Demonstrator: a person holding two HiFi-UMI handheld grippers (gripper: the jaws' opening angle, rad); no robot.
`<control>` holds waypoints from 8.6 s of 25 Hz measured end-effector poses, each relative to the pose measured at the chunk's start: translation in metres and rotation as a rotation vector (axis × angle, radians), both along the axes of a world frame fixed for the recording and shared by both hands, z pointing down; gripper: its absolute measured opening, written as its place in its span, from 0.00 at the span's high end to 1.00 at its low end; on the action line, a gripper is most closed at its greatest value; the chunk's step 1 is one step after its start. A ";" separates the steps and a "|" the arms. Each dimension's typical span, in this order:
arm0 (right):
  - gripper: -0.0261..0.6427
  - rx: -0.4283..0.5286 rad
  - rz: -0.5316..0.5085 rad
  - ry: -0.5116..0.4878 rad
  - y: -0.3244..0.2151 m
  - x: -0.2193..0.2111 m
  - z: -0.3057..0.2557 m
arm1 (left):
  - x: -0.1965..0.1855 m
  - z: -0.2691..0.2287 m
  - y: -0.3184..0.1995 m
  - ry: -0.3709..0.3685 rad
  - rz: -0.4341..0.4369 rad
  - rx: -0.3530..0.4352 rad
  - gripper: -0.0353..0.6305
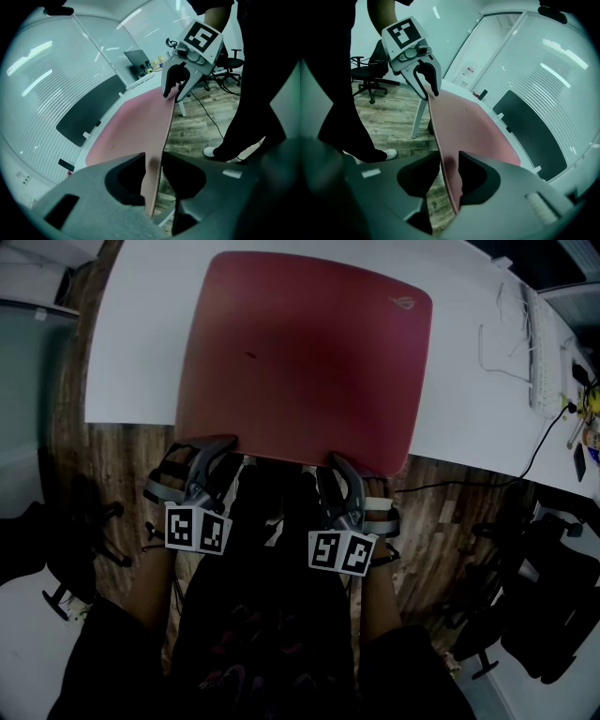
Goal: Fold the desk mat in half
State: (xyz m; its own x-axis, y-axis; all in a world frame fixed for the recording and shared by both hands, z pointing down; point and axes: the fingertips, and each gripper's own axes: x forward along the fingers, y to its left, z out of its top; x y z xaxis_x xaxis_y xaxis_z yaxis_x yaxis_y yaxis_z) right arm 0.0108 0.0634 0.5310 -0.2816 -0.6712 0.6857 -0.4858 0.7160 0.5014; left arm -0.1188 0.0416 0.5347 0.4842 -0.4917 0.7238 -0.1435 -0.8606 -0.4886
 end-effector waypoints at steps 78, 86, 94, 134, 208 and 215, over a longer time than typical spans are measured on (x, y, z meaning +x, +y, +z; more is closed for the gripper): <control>0.91 0.023 -0.259 0.187 -0.300 0.055 -0.085 | 0.062 -0.087 -0.301 -0.105 0.226 -0.014 0.91; 0.90 -0.012 -0.259 0.218 -0.334 0.064 -0.067 | 0.070 -0.069 -0.335 -0.123 0.195 -0.027 0.91; 0.90 -0.043 -0.271 0.246 -0.353 0.069 -0.044 | 0.075 -0.044 -0.353 -0.129 0.174 -0.074 0.91; 0.85 0.029 -0.273 0.276 -0.388 0.069 -0.011 | 0.074 -0.007 -0.389 -0.132 0.111 -0.067 0.83; 0.95 0.263 0.415 -0.562 -0.265 0.082 -0.171 | 0.052 -0.162 -0.284 0.677 -0.485 -0.011 0.96; 0.95 0.281 0.465 -0.607 -0.242 0.089 -0.184 | 0.050 -0.175 -0.261 0.714 -0.502 0.007 0.95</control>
